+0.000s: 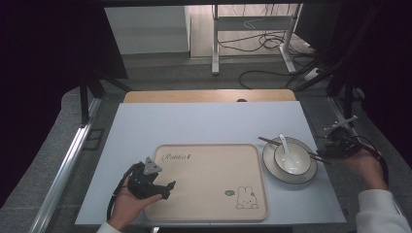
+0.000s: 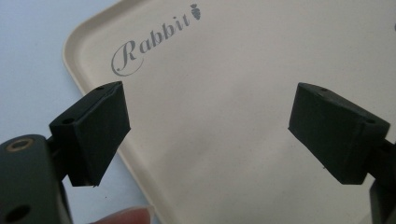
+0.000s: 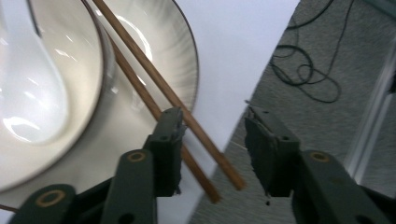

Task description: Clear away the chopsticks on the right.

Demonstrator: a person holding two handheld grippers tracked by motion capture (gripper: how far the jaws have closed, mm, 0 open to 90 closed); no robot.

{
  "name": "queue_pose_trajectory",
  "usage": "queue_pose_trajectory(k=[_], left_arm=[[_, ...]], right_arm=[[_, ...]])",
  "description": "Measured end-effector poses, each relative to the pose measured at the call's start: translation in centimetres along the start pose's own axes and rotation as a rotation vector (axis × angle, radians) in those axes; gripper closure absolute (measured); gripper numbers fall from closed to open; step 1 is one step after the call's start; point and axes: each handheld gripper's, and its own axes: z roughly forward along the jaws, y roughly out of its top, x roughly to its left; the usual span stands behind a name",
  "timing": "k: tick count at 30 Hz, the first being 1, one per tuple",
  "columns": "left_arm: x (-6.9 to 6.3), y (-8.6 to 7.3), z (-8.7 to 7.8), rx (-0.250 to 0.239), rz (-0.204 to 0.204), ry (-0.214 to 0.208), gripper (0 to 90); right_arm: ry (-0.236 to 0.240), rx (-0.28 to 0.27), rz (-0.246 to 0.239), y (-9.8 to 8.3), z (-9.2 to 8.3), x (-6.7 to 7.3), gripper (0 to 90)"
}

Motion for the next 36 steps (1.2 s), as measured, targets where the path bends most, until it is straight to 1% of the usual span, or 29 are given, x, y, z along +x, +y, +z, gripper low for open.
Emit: queue_pose_trajectory(k=[1, 3, 4, 5, 10, 12, 13, 16, 22, 24, 25, 26, 27, 28, 29, 30, 31, 32, 33, 36], left_arm=[[0.0, 0.0, 0.0, 0.001, -0.001, 0.000, 12.5], [0.0, 0.0, 0.0, 0.002, 0.000, 0.002, 12.5], [0.1, -0.1, 0.0, 0.002, -0.003, 0.003, 12.5], [0.1, -0.1, 0.0, 0.003, -0.007, 0.002, 12.5], [0.2, -0.2, -0.2, 0.001, -0.014, 0.000, 12.6], [0.2, -0.3, -0.2, 0.002, -0.016, 0.001, 12.6], [0.2, -0.3, -0.2, 0.003, -0.015, 0.001, 12.6], [0.2, -0.3, -0.1, 0.003, -0.016, -0.001, 12.6], [0.2, -0.2, -0.1, 0.005, -0.016, -0.004, 12.6], [0.1, -0.2, 0.0, 0.006, -0.015, -0.005, 12.6], [0.1, -0.2, 0.0, 0.006, -0.015, -0.005, 12.6], [0.2, -0.2, 0.0, 0.006, -0.016, -0.004, 12.7], [0.2, -0.2, 0.0, 0.006, -0.017, -0.003, 12.7], [0.2, -0.2, 0.0, 0.004, -0.017, -0.001, 12.6], [0.2, -0.3, -0.1, 0.003, -0.018, 0.000, 12.6], [0.3, -0.3, -0.1, 0.002, -0.016, 0.002, 12.6], [0.3, -0.3, -0.1, 0.001, -0.017, 0.002, 12.6], [0.3, -0.3, -0.1, 0.001, -0.017, 0.002, 12.6], [0.4, -0.3, -0.1, 0.000, -0.017, 0.002, 12.6], [0.4, -0.3, -0.1, 0.003, -0.017, 0.002, 12.6]], right_arm=[[0.007, 0.020, -0.031, 0.1, 0.2, -0.1, 53.5], [0.018, 0.066, -0.074, 0.2, 0.6, -0.5, 53.4], [0.023, 0.075, -0.083, 0.3, 0.7, -0.6, 53.4], [0.041, 0.089, -0.091, 0.4, 0.9, -0.9, 53.4], [0.087, 0.113, -0.115, 0.7, 1.7, -1.5, 53.9], [0.088, 0.120, -0.118, 0.7, 1.8, -1.6, 54.5], [0.093, 0.133, -0.129, 0.8, 1.9, -1.7, 54.8], [0.116, 0.154, -0.139, 0.8, 2.2, -2.0, 55.8], [0.162, 0.190, -0.166, 1.0, 2.6, -2.6, 60.9], [0.172, 0.212, -0.175, 1.1, 2.9, -2.6, 63.7], [0.172, 0.212, -0.175, 1.1, 2.9, -2.6, 63.7], [0.170, 0.221, -0.194, 1.2, 3.2, -2.5, 64.9], [0.170, 0.221, -0.194, 1.2, 3.2, -2.5, 64.9], [0.171, 0.228, -0.208, 1.2, 3.3, -2.4, 65.7], [0.169, 0.226, -0.219, 1.2, 3.3, -2.3, 67.1], [0.166, 0.222, -0.230, 1.2, 3.4, -2.3, 70.4], [0.166, 0.222, -0.230, 1.2, 3.4, -2.3, 70.4], [0.170, 0.224, -0.251, 1.2, 3.5, -2.2, 72.9], [0.170, 0.224, -0.251, 1.2, 3.5, -2.2, 72.9], [0.167, 0.219, -0.280, 1.1, 3.4, -2.0, 75.6]])
